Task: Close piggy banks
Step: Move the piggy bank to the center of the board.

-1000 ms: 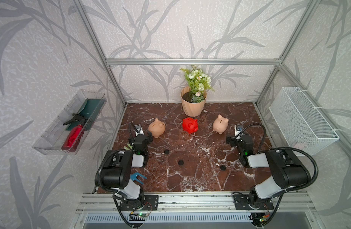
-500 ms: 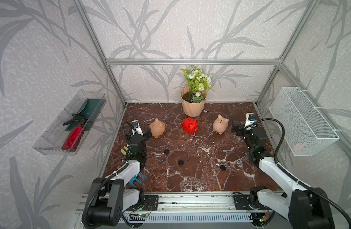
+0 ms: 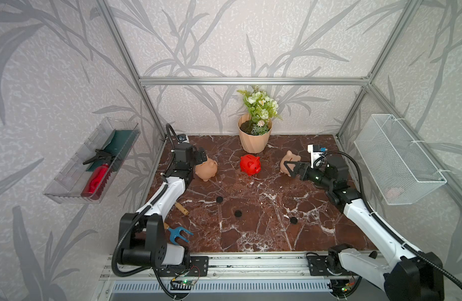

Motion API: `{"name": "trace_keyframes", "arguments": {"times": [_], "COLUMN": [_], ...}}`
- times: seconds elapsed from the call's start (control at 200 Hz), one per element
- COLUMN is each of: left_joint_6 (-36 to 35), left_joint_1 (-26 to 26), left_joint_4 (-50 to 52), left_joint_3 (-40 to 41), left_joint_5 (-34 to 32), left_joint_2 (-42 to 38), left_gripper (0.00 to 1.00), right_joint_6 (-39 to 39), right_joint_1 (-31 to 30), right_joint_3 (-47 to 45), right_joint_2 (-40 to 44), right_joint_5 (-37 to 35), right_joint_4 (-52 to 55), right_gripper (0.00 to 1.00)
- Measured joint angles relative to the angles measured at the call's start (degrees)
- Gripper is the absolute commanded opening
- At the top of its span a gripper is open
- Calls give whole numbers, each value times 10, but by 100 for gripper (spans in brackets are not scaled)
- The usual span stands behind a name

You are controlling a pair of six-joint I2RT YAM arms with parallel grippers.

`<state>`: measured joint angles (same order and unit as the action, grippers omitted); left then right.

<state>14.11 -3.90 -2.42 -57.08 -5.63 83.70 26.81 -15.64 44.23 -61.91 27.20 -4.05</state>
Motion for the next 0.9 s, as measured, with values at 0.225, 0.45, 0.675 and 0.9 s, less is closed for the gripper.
{"name": "trace_keyframes", "arguments": {"times": [0.225,0.45,0.675,0.9], "left_joint_6": [-15,-22,-23,-20], "left_joint_1": [3,3,3,-5], "left_joint_4": [86,129,146,169], "left_joint_3": [-88,-123,-123,-116], "left_joint_5": [110,197,244,260], "left_joint_2": [107,151,152,143], "left_gripper": [98,95,94,93], "right_joint_6": [-12,-18,-23,-24], "right_joint_1": [-68,-85,-88,-91], "right_joint_3": [20,20,20,20], "right_joint_2": [1,1,1,0], "right_joint_5": [14,13,12,11], "right_joint_4": [47,74,82,87], "right_gripper": [99,99,99,99]}}
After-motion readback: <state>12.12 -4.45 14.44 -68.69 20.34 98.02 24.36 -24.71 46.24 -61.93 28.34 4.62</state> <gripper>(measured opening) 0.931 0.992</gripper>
